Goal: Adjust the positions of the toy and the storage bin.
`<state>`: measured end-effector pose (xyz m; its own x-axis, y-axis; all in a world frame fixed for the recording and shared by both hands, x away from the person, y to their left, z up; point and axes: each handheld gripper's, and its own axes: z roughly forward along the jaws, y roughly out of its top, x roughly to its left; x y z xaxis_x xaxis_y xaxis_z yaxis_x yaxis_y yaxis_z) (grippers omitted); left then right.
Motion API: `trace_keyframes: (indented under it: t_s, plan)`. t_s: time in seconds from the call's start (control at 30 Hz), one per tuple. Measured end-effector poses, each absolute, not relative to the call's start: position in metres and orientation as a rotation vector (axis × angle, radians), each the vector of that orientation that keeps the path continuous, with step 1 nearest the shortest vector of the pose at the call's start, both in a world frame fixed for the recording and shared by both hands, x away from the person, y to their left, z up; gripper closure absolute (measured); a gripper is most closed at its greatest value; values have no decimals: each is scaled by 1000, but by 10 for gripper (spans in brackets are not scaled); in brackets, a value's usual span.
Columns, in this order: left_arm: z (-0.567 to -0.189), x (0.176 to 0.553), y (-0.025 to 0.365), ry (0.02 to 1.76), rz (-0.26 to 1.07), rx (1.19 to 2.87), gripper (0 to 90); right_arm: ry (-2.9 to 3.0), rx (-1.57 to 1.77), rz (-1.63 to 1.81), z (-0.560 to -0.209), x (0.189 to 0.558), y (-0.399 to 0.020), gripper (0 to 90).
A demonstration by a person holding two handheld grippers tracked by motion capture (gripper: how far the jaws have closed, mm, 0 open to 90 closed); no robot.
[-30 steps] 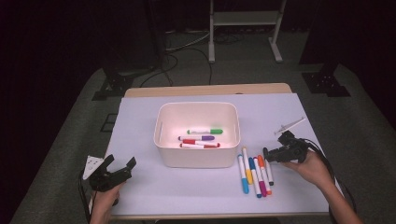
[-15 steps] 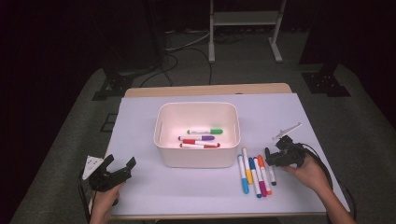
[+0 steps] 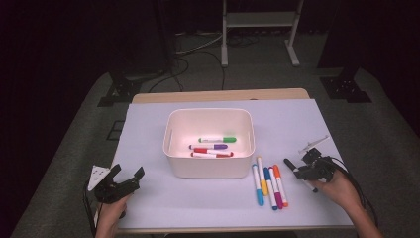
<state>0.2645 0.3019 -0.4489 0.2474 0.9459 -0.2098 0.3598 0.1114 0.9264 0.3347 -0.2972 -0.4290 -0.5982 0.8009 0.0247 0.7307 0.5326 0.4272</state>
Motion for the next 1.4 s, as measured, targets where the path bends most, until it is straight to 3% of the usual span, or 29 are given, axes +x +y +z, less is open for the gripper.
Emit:
trace_keyframes:
  t_s: [0.23, 0.77, 1.4]
  plan:
    - [-449, 264, 302, 1305, 690, 1449, 33, 2582, 1289, 582, -429, 334, -297, 749]
    - [-449, 264, 302, 1306, 691, 1450, 32, 2636, 1297, 676, -407, 335, -304, 757]
    - [-449, 264, 301, 1303, 689, 1458, 32, 2691, 1045, 960, -287, 326, -275, 757]
